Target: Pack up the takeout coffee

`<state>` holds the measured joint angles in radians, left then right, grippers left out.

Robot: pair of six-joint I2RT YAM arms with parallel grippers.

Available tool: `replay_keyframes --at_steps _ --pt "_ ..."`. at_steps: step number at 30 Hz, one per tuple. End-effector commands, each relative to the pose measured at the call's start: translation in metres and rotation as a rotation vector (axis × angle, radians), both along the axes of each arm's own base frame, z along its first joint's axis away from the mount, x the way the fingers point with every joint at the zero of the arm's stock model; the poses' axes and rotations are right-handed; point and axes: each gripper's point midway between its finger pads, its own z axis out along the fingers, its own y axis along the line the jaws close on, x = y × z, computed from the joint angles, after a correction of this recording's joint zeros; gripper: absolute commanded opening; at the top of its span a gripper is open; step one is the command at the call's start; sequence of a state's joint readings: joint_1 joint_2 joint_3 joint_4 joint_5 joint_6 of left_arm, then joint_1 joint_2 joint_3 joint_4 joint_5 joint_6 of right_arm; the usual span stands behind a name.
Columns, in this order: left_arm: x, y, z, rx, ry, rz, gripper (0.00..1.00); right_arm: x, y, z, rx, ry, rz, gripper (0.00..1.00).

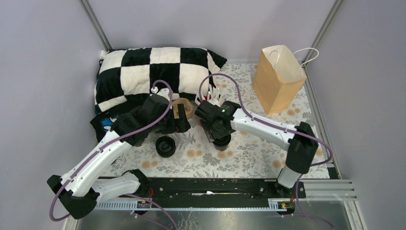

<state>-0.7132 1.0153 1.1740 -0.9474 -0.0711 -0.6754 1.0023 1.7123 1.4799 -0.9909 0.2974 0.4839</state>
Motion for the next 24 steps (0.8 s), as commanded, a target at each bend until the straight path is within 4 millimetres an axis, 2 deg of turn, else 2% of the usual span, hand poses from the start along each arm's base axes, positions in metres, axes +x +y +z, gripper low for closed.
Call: replay_keyframes --at_steps 1,3,6,12,13,15,19,21,24 --pt "0.004 -0.004 0.014 -0.027 -0.042 -0.02 0.94 -0.009 -0.035 0.032 -0.002 -0.076 -0.084 0.67" --pt "0.005 -0.006 0.014 -0.03 -0.043 -0.026 0.94 -0.015 -0.052 0.029 -0.022 -0.079 -0.128 0.67" --pt "0.007 -0.008 0.015 -0.032 -0.045 -0.032 0.94 -0.017 -0.091 0.028 -0.009 -0.07 -0.255 0.67" --pt "0.008 -0.01 0.021 -0.03 -0.057 -0.058 0.94 -0.001 -0.202 0.039 0.038 -0.125 -0.662 0.67" --pt "0.008 -0.01 0.023 -0.03 -0.061 -0.062 0.94 0.0 -0.228 0.035 0.022 -0.125 -0.754 0.67" --pt "0.009 -0.01 0.028 -0.03 -0.069 -0.068 0.94 0.002 -0.265 0.028 0.011 -0.125 -0.881 0.67" --pt "0.01 -0.011 0.041 -0.037 -0.096 -0.086 0.94 0.008 -0.326 0.028 -0.075 -0.172 -1.046 0.66" --pt "0.01 -0.01 0.046 -0.037 -0.108 -0.093 0.94 0.009 -0.345 0.026 -0.121 -0.17 -1.087 0.66" --pt "0.011 -0.008 0.052 -0.029 -0.13 -0.097 0.94 0.003 -0.363 0.021 -0.186 -0.148 -1.146 0.66"
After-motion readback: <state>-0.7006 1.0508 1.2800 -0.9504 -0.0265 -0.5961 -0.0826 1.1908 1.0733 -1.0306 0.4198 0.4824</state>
